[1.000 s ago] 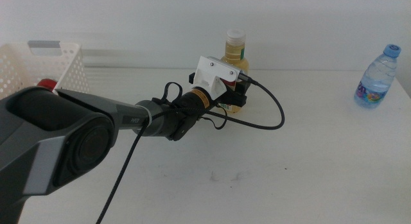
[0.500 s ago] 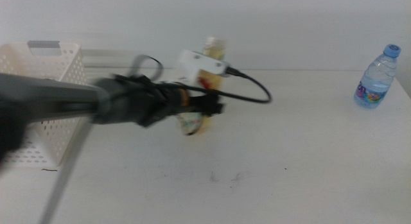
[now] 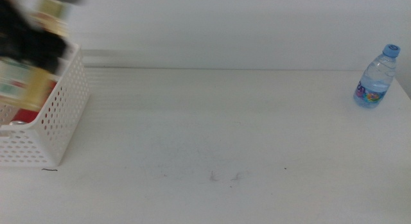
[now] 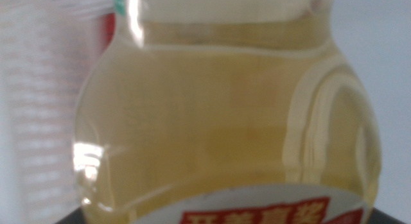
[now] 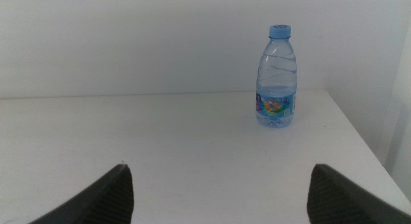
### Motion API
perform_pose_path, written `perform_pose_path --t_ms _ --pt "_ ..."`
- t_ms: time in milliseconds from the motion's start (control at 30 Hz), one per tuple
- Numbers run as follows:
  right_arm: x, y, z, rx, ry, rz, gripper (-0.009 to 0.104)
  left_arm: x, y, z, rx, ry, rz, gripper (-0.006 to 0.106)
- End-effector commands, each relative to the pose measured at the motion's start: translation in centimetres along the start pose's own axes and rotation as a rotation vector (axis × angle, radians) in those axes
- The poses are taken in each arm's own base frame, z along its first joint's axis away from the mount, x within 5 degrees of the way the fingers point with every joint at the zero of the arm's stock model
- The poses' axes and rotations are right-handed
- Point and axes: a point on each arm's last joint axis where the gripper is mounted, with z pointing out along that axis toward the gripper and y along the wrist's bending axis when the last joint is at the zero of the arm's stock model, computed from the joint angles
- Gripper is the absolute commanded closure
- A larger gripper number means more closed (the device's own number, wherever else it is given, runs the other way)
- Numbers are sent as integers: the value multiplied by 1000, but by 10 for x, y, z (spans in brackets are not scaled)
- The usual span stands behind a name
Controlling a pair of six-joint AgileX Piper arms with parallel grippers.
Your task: Use arms to grab the bottles and put them into the dustbin to the left of the table.
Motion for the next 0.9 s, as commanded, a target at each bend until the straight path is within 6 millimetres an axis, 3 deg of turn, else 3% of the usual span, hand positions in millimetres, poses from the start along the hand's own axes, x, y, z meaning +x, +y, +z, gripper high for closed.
perform_pose_path --t_ms 0,100,200,333,567,700,867 --pt "0 -1 0 8 -11 -13 14 -9 43 -8 -17 -40 -27 102" --pt "0 -1 0 8 -11 -13 14 -13 87 12 5 -35 -163 102" --pt "0 -1 0 8 -11 -13 14 -11 112 43 17 17 -236 102" --pt "0 -1 0 8 -11 -13 14 -14 121 81 19 26 -252 102" --pt "0 -1 0 8 -11 -13 14 -19 104 133 97 71 -184 97" --pt "0 -1 0 8 -11 -13 14 -22 92 144 128 81 -173 80" --pt "0 -1 0 8 -11 -13 14 -21 87 147 126 121 -141 37"
